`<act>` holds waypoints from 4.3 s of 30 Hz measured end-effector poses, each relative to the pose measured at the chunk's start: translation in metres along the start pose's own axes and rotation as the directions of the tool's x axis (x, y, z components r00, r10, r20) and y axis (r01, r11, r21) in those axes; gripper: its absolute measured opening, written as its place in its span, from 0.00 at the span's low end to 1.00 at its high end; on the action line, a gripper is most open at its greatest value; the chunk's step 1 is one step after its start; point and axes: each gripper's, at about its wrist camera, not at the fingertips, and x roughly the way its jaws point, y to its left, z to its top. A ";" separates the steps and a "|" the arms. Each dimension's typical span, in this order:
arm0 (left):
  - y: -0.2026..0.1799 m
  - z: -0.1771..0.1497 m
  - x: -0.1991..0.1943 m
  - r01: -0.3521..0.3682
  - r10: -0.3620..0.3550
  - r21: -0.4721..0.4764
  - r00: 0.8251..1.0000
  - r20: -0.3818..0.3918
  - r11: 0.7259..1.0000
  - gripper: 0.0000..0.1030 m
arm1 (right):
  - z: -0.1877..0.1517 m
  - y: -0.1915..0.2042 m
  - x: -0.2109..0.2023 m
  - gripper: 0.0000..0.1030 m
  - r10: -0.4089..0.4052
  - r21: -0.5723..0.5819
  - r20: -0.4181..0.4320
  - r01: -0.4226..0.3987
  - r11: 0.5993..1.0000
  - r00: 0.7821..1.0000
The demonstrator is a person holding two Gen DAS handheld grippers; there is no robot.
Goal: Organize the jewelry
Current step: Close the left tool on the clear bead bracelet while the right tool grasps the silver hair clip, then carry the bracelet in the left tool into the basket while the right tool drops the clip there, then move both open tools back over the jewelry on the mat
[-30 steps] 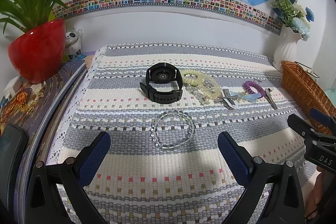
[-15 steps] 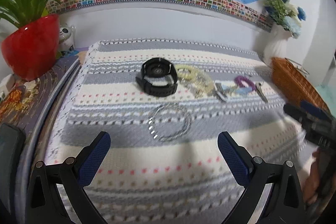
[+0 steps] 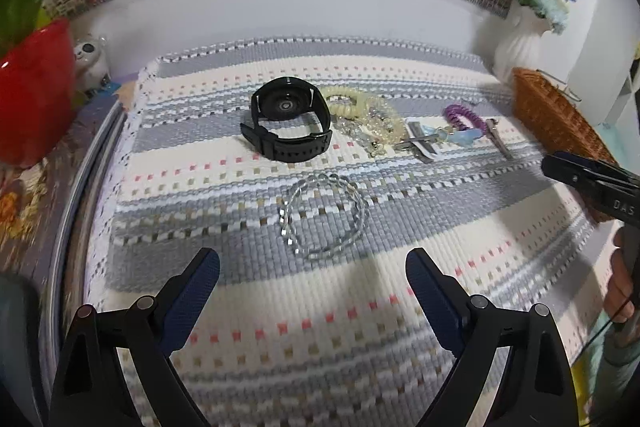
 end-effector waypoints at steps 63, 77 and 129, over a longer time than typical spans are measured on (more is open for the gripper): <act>-0.030 0.026 -0.053 0.065 -0.080 0.089 0.980 0.184 0.994 0.07 | 0.019 -0.003 -0.005 0.17 -0.022 -0.032 0.049 0.024 0.999 0.999; -0.107 0.072 -0.102 0.258 -0.304 0.239 0.935 0.183 0.936 0.07 | 0.014 -0.045 -0.097 0.17 -0.010 0.046 0.211 0.000 0.999 0.977; -0.346 0.155 0.051 0.480 -0.452 0.390 0.876 -0.167 0.786 0.47 | -0.022 -0.216 -0.101 0.26 -0.063 0.395 0.046 0.040 0.918 0.997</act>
